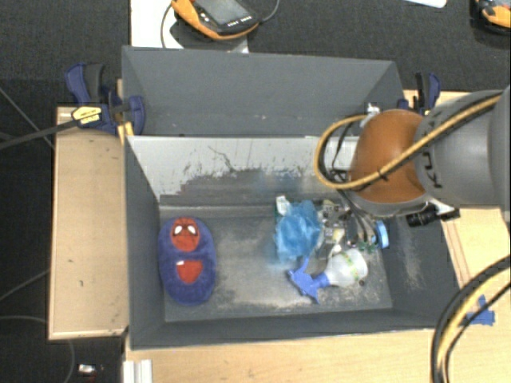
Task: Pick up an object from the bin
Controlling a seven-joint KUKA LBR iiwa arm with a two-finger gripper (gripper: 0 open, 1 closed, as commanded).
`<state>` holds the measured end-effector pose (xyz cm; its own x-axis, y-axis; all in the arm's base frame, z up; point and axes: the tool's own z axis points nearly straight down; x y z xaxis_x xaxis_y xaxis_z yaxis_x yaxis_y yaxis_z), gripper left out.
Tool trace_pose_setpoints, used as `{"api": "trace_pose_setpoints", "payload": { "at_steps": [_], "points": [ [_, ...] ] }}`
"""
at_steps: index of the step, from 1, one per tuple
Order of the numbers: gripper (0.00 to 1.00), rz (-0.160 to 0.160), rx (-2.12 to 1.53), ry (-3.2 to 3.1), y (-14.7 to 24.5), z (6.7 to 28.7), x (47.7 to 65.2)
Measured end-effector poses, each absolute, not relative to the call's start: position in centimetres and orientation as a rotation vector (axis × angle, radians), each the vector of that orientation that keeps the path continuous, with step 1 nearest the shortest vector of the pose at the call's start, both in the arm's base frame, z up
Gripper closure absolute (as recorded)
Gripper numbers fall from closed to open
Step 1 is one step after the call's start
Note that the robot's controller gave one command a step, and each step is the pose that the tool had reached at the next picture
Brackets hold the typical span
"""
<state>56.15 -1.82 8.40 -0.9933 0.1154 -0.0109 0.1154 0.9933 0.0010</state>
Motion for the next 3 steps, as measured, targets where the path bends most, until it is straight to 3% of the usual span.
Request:
{"api": "trace_pose_setpoints", "payload": {
  "at_steps": [1,2,3],
  "points": [
    [1.00,0.000,-0.063,3.140,-1.7,10.8,54.4],
    [1.00,-0.001,-0.151,3.123,-1.6,11.4,54.8],
    [1.00,-0.002,-0.240,3.121,-0.7,9.3,54.5]
  ]
}}
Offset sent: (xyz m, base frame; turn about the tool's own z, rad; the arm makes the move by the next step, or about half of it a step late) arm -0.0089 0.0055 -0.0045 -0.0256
